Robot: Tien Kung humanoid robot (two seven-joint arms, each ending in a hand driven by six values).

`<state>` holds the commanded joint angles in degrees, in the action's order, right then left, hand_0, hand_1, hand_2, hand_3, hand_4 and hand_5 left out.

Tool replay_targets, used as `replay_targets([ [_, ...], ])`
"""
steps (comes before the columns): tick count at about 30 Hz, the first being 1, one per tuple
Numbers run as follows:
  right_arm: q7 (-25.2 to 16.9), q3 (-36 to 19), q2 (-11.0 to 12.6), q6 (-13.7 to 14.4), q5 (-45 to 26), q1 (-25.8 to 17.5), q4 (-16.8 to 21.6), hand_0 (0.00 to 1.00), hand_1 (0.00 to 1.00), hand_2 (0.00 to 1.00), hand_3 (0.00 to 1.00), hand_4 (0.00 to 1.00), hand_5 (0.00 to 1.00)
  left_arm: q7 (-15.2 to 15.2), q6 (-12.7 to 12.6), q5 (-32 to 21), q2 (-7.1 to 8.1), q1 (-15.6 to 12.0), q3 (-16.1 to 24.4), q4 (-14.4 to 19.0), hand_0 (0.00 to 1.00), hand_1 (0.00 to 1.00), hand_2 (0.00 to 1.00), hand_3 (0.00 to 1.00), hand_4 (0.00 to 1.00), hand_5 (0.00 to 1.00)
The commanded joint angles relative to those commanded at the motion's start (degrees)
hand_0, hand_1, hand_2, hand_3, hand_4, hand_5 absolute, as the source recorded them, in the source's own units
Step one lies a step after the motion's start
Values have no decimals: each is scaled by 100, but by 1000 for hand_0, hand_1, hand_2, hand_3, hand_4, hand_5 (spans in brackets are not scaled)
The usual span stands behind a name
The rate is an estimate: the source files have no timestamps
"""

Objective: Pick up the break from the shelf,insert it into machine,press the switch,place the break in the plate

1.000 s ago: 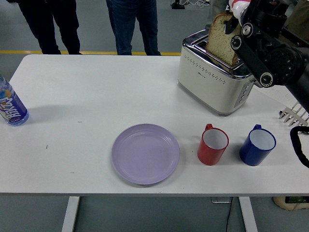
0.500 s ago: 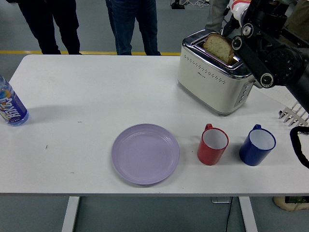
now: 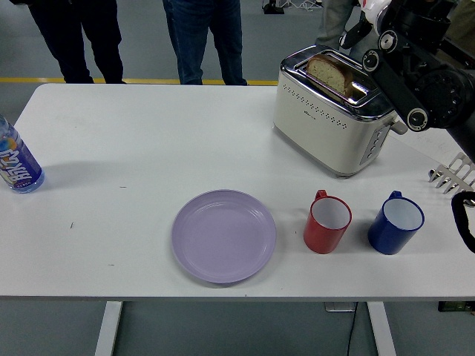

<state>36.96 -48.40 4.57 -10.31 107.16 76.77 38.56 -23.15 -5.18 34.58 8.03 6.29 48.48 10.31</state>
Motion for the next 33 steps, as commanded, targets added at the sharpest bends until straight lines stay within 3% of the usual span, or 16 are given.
replay_targets([
  [5,-9,-37,137,140,-85,-92,232,741,717,838,898,722,247,0,2,-11,-1,-11,-4,0,337,446,595,732,611,998],
  [14,-82,-84,635,919,-724,-525,1045,733,701,801,880,683,289,7,2,-47,-9,-24,-10,0,336,446,595,731,611,998],
  [15,-97,-96,682,1008,-776,-575,1126,673,647,740,839,592,370,8,0,-51,-11,-29,-7,0,336,446,594,730,611,998],
  [22,-192,-157,939,1397,-1090,-856,1533,663,632,715,826,582,398,4,-2,-54,-23,-48,11,0,336,446,594,730,610,998],
  [26,-330,-223,1085,1806,-1358,-1069,1766,663,632,715,826,582,398,6,-7,-49,-31,-67,29,0,336,446,594,730,610,998],
  [33,-516,-261,1250,2256,-1642,-1347,2077,657,622,687,780,550,402,2,-10,-21,-43,-90,57,0,336,447,594,730,609,998],
])
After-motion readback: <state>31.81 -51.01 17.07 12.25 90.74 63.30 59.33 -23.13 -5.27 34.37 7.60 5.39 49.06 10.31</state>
